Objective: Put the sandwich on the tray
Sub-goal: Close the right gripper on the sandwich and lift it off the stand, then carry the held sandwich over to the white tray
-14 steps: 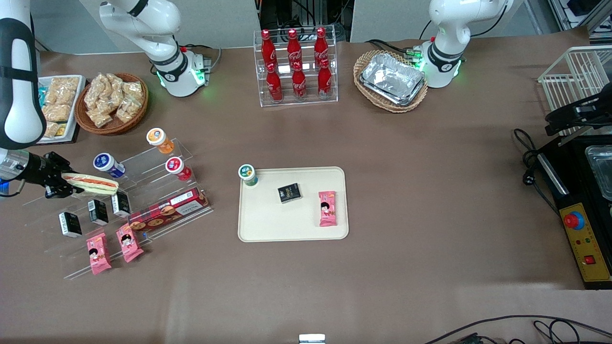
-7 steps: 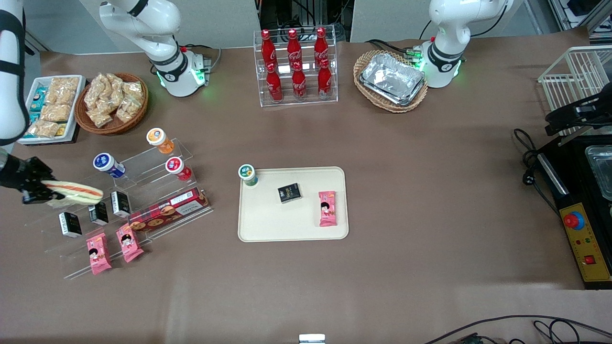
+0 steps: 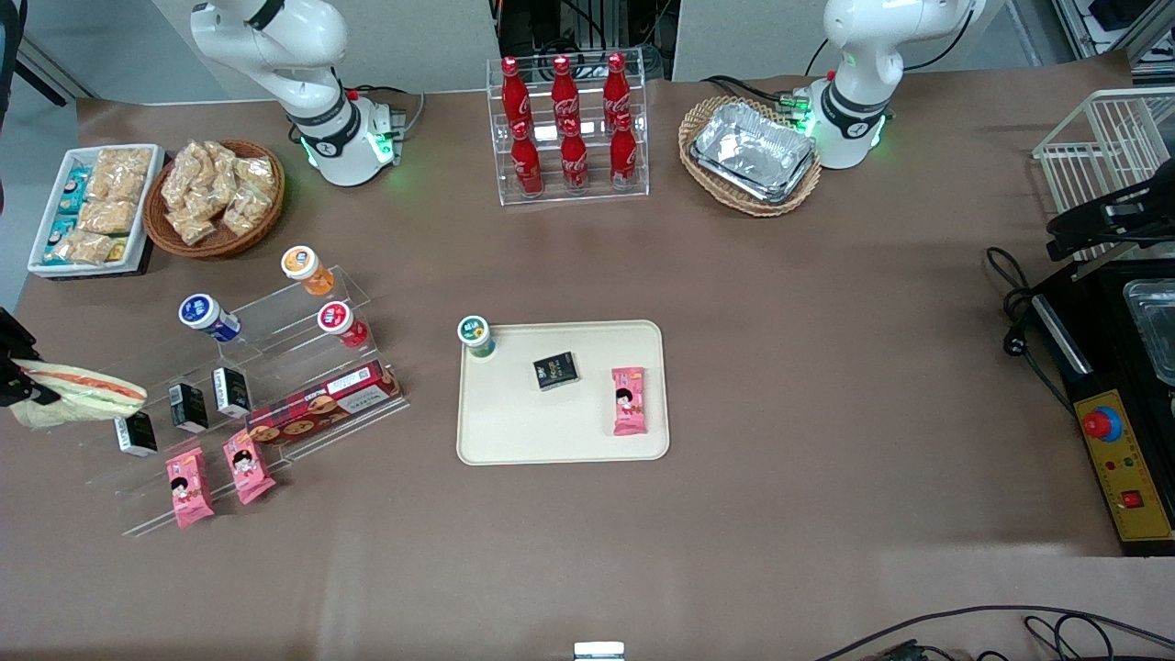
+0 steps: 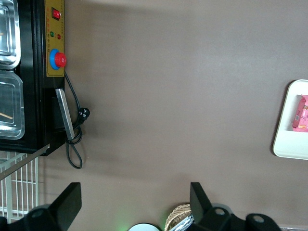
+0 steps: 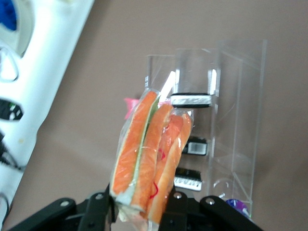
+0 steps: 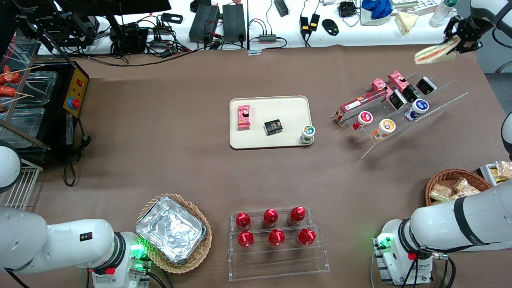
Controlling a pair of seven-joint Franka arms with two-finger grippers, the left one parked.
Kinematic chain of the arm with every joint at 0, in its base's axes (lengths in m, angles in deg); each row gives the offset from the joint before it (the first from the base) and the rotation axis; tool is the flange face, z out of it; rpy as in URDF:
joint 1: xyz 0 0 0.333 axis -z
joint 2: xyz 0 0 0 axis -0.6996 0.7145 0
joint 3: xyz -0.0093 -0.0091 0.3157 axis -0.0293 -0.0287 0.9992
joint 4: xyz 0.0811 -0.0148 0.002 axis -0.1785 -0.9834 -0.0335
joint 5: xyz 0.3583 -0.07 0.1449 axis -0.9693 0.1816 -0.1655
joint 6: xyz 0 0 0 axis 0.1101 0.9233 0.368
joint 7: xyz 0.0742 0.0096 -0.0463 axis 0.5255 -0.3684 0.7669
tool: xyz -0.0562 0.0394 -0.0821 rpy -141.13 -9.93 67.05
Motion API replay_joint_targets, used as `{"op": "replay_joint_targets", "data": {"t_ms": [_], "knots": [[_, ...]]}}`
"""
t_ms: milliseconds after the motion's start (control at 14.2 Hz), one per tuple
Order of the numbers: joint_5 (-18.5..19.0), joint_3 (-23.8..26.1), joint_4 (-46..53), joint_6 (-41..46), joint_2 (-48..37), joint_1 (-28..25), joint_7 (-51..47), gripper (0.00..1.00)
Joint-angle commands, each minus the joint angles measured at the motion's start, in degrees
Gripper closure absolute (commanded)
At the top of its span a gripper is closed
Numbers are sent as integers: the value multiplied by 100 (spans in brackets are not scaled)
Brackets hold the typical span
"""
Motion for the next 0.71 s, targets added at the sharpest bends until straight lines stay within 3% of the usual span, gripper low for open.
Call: {"op": "replay_joint_targets", "data": {"t_ms": [0,282,635], "knots": [[-72,10,367,455,-119,-361,356,62],[-142,19,737,957,-76,-1089,-256,62],[-46,10,817,966,-23,-2688,-2004,62]]}}
